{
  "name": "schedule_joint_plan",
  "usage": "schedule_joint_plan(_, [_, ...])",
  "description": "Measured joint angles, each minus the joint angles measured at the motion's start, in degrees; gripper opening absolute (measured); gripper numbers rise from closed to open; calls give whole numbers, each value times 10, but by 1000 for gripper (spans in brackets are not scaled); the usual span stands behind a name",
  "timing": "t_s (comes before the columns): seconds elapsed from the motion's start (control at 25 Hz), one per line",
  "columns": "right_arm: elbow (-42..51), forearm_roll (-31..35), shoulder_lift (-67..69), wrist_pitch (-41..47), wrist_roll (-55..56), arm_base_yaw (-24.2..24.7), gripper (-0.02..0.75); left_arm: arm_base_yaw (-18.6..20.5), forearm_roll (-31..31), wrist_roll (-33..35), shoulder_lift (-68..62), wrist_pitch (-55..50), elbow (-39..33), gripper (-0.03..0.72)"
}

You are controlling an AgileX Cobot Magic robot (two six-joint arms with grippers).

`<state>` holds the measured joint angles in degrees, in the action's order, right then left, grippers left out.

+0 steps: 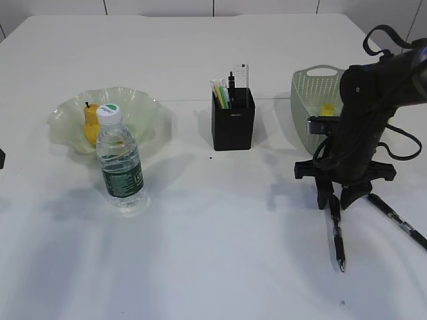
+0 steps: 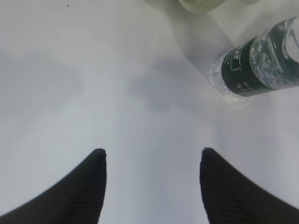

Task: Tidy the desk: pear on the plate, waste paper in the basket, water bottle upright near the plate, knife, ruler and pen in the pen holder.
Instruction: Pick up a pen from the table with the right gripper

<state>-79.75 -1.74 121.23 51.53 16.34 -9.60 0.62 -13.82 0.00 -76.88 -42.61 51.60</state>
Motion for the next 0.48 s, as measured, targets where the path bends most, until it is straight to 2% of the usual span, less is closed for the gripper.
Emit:
schedule_joint_plan(0.24, [0, 1, 0, -1, 1, 0, 130, 0, 0, 0, 0, 2, 0, 447])
schedule_joint_plan(0.48, [0, 1, -6, 1, -19, 0, 117, 0, 0, 0, 0, 3, 0, 447])
